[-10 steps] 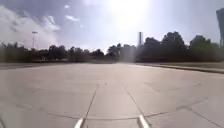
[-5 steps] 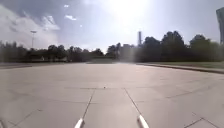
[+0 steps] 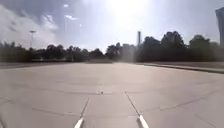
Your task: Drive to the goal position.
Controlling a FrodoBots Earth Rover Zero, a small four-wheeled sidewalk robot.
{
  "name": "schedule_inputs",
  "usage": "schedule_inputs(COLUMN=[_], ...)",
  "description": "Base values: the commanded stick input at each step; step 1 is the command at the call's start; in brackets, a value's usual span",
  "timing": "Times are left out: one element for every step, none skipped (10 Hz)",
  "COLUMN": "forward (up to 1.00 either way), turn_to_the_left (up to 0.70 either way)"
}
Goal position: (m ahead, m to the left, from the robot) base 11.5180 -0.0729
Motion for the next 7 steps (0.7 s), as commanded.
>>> schedule_inputs(forward=[0.70, 0.70, 0.70, 0.70, 0.70, 0.70, 0.70], turn_to_the_left=[0.00, 0.00, 0.00, 0.00, 0.00, 0.00, 0.00])
